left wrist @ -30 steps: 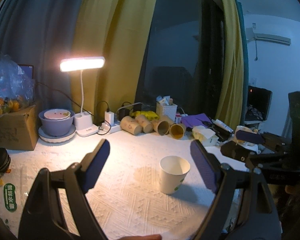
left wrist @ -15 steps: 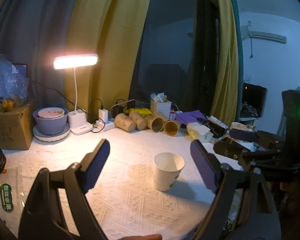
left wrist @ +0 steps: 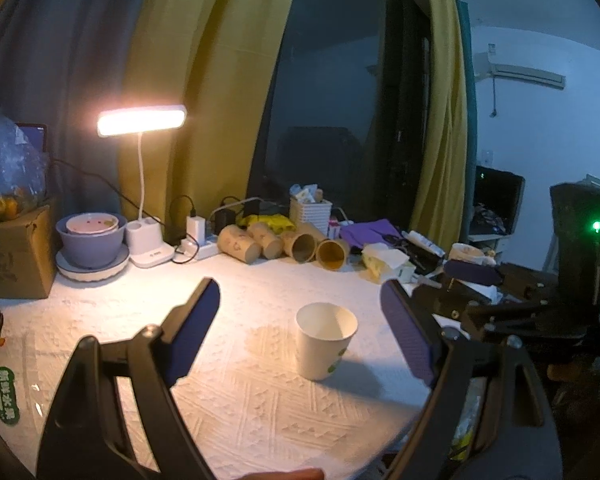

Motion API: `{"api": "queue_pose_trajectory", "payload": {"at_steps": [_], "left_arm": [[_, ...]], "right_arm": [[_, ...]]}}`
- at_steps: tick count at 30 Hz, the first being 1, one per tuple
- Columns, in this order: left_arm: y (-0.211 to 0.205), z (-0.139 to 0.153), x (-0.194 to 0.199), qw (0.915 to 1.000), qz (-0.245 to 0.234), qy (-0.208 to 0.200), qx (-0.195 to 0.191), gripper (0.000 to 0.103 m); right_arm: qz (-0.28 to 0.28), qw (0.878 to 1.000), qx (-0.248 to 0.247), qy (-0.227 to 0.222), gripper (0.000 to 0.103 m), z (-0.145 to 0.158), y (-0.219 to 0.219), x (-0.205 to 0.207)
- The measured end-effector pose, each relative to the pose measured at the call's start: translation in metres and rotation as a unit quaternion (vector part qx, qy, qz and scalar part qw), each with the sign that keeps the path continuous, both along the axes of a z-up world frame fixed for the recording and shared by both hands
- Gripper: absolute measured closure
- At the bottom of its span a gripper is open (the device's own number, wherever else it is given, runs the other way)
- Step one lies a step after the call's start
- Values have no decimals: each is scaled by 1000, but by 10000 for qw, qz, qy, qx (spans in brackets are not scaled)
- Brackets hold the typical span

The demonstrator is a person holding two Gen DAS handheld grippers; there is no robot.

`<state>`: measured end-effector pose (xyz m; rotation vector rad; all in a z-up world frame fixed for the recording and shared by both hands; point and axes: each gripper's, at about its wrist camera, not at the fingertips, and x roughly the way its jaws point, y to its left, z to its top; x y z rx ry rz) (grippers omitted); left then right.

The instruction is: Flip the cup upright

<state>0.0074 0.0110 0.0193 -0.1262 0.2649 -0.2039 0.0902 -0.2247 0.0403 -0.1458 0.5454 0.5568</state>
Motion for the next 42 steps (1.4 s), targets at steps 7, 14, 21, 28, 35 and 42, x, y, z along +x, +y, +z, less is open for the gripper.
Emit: {"api": "queue_pose_trajectory", "payload": {"at_steps": [7, 14, 21, 28, 35, 42], "left_arm": [[-1, -1, 1, 10000, 15, 19, 0, 19], [0, -3, 1, 10000, 26, 63, -12, 19], [1, -4, 2, 10000, 42, 84, -15, 19], [1, -4, 2, 10000, 33, 82, -16, 19], [1, -4, 2, 10000, 35, 81, -16, 19], [1, -4, 2, 10000, 38, 83, -17, 19]], "right_arm": [[-5, 10000, 1, 4, 25, -1, 0, -1], [9, 10000, 2, 7, 25, -2, 0, -1], [5, 10000, -1, 14, 25, -2, 0, 0], [6, 10000, 4, 15, 25, -2, 0, 1], [6, 10000, 10, 24, 25, -2, 0, 0], [4, 10000, 4, 21, 25, -1, 0, 1]]}}
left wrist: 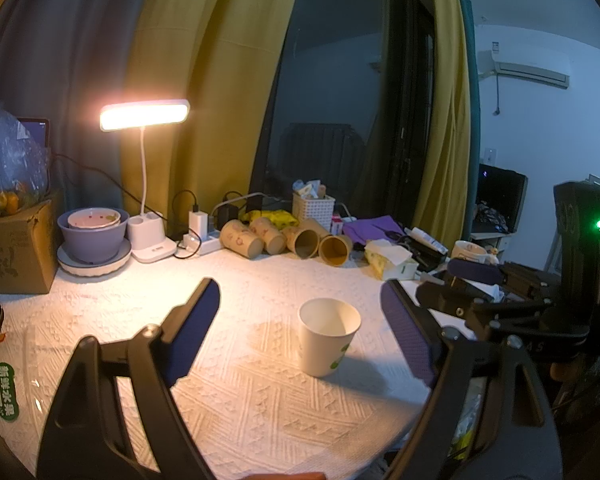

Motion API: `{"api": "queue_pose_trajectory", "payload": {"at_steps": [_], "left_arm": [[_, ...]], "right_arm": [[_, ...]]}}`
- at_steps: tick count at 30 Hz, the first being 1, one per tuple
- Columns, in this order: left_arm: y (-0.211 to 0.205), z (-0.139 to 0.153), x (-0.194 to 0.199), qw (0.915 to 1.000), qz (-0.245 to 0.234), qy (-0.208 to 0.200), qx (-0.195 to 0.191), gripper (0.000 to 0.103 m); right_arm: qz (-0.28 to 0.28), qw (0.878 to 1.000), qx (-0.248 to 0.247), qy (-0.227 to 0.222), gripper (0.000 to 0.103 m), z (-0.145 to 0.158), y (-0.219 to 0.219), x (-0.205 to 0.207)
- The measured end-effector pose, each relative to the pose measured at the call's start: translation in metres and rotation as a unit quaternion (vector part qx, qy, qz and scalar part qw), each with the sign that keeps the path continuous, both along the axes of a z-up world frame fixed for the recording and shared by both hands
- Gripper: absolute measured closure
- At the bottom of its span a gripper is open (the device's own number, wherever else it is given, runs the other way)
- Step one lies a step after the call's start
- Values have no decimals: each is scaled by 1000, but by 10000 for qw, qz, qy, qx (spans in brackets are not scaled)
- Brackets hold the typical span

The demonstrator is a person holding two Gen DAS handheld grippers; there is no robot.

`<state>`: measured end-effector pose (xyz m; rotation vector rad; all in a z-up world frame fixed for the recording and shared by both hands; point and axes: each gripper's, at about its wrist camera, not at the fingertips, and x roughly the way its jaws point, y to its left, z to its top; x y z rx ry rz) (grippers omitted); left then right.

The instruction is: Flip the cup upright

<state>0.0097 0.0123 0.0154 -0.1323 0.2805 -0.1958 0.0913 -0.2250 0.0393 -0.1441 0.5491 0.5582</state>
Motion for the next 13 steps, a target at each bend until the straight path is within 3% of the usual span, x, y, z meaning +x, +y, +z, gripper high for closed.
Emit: {"api": "queue_pose_trajectory", "payload": {"at_steps": [13], "left_arm": [[0, -2, -3, 10000, -31, -68, 61, 19]], "right_arm": [[3, 10000, 3, 2, 25, 0, 0, 0]]}}
